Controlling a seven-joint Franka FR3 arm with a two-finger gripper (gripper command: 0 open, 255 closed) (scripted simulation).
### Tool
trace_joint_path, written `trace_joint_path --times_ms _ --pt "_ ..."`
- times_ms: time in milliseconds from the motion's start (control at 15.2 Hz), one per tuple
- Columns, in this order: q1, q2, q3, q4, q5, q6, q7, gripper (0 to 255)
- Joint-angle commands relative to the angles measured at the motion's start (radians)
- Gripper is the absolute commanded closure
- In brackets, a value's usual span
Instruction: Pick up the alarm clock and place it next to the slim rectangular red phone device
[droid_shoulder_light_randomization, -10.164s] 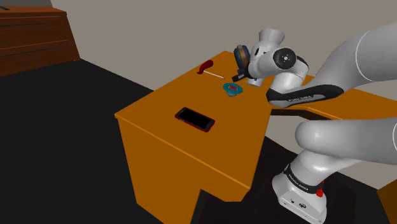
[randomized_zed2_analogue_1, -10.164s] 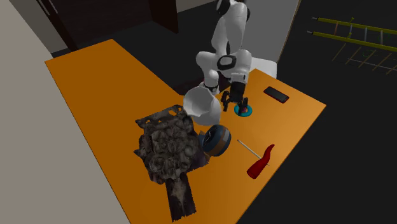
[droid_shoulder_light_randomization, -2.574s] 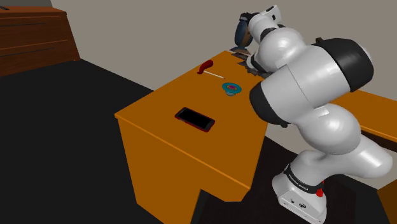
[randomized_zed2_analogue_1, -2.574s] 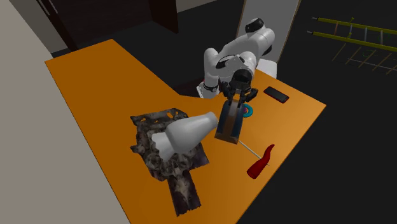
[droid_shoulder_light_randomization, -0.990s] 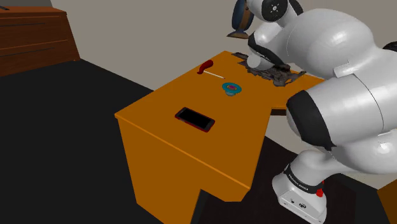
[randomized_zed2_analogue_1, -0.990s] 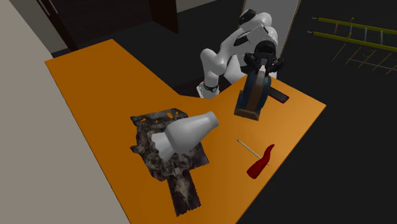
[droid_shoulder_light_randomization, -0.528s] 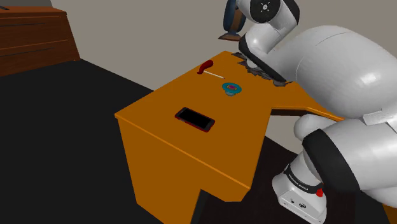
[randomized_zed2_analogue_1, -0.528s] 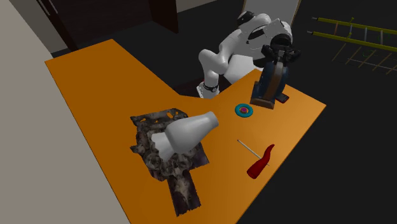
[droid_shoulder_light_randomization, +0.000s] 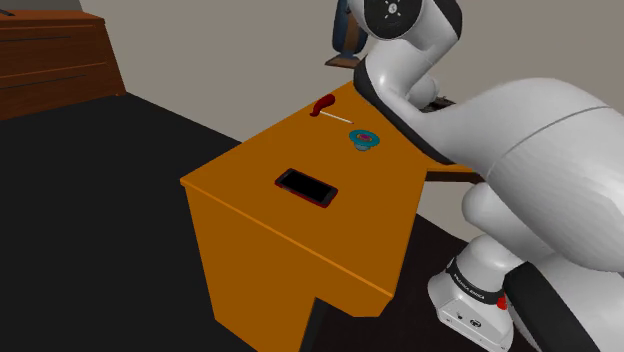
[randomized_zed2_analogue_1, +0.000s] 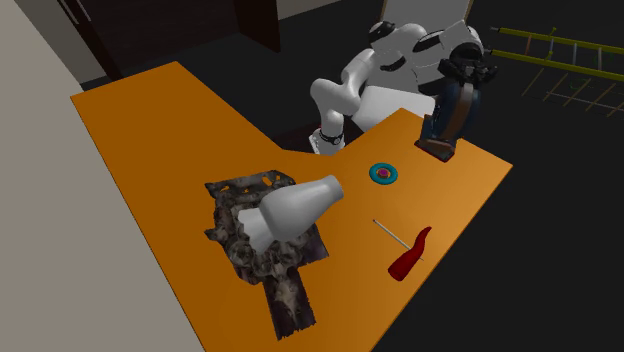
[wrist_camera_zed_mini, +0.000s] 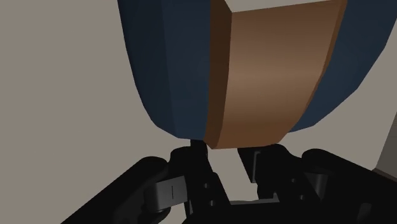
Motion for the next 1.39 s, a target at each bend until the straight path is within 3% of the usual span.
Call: trace_joint_path --times_ms 0,132,1320 --pt "0.029 -0.020 0.016 0.032 0.011 -0.071 0.006 255" --pt "0.058 -0.040 0.034 0.073 0.023 -0.149 0.010 255" --pt "0.096 -0.171 0.162 -0.105 0.057 -0.081 0.147 255"
